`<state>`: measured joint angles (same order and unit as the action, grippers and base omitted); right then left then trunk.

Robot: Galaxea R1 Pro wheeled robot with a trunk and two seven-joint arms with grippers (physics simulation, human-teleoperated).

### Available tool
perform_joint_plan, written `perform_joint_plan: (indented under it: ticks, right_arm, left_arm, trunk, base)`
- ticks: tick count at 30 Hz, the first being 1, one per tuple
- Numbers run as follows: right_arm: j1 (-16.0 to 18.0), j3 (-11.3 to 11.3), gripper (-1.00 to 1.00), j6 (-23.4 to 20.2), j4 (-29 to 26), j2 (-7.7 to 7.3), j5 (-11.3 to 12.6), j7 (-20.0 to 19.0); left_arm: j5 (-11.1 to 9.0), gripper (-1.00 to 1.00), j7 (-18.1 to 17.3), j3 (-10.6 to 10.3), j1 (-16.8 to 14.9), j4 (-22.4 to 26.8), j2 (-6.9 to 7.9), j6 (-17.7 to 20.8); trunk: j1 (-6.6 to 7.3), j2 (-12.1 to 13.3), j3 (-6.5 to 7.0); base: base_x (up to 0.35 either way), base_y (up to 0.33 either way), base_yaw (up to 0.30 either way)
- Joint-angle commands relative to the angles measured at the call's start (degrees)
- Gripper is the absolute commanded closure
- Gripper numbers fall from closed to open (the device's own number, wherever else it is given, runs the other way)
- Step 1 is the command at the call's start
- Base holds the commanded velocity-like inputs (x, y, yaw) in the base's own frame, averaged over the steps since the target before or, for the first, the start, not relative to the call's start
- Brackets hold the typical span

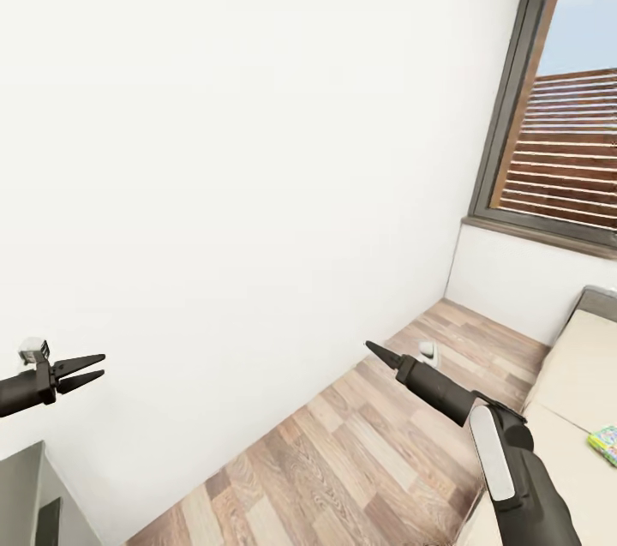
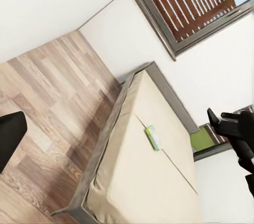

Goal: Put all the toys in the child's room - the three board games (two on the bed and one on the table), the two jigsaw puzzles on the table, and the tennis ball on the table - inside the toy box on the table in the child's room.

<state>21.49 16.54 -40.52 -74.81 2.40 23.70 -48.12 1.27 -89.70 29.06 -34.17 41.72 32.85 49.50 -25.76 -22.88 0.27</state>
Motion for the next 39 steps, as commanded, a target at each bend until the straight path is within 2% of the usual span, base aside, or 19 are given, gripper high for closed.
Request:
perform_joint_plan:
  ticks: [1,10,39]
  right_arm:
    - [0.0,0.3,-1.00,-0.3,0.4,0.06,0.1,-0.1]
    - [0.0,1.3,-1.00,-0.3,1.7,0.06,0.1,-0.1]
    - [0.0,1.5,-1.00,-0.3,1.9,0.13,0.1,0.0]
  left_arm:
    - [0.1,-1.00,-0.3,0.0,0.0,0.0,-0.02,0.6]
    - [0.1,-1.00,-0.3,0.0,0.0,0.0,-0.05,0.6]
    - [0.1,-1.00,-0.3,0.0,0.0,0.0,0.01,0.5]
  trunk:
    - [-0.02,0.0,-0.03]
    - [-0.02,0.0,-0.03]
    - [-0.02,0.0,-0.03]
  base:
    - [0.059,-0.085,-0.278]
    - [0.067,-0.093,-0.278]
    - [0.006,-0.007,-0.278]
